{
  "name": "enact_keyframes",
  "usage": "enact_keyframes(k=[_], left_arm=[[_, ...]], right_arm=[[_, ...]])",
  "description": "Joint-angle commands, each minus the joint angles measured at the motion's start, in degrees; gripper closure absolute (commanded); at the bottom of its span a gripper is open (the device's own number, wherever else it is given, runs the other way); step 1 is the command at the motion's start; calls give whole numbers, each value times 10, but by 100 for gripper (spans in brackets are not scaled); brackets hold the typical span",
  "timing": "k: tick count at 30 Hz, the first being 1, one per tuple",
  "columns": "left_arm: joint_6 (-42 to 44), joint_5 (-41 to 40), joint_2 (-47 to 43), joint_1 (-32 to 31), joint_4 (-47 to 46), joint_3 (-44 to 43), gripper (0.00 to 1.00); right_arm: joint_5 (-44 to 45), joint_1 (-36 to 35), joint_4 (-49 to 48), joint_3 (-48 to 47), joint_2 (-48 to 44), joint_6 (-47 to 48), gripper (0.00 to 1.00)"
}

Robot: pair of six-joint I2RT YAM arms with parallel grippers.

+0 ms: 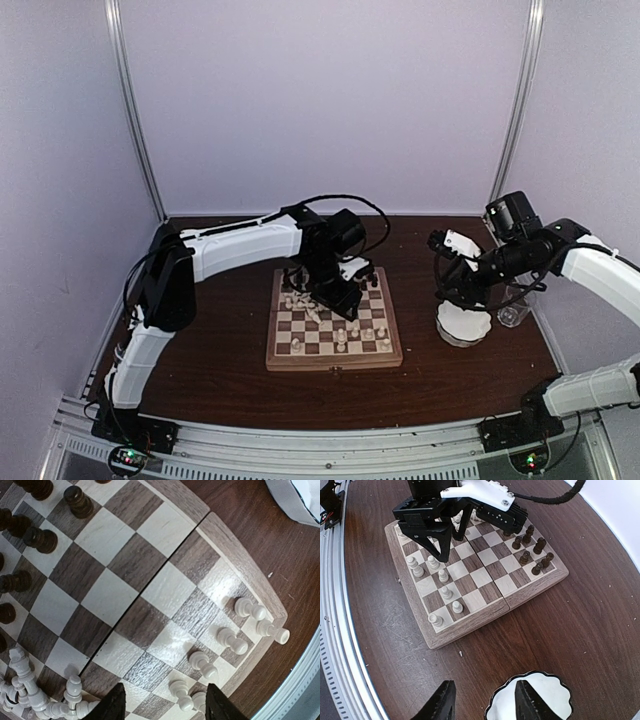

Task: Set up the chess pieces on the board
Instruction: Pick up the pawn from the chessboard.

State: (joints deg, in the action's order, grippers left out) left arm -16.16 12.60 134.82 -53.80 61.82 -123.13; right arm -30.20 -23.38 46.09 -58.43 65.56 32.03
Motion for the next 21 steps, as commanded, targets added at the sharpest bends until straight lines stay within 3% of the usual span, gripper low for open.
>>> enact_keyframes(k=[1,7,11,17,21], left_arm=[[-10,-15,2,0,5,-15,45],[7,-79,-31,11,-7,-24,45],[10,-96,-70,29,0,0,53],[15,-199,-165,35,-13,132,52],[-25,-226,-194,41,-33,202,52]], right_arm=[[-6,-4,7,7,-16,9,57],[2,-6,6,7,-9,10,57],[-6,-6,15,2,4,9,57],[-22,-5,15,-7,15,-5,60],[-24,-5,27,-26,38,-6,61]])
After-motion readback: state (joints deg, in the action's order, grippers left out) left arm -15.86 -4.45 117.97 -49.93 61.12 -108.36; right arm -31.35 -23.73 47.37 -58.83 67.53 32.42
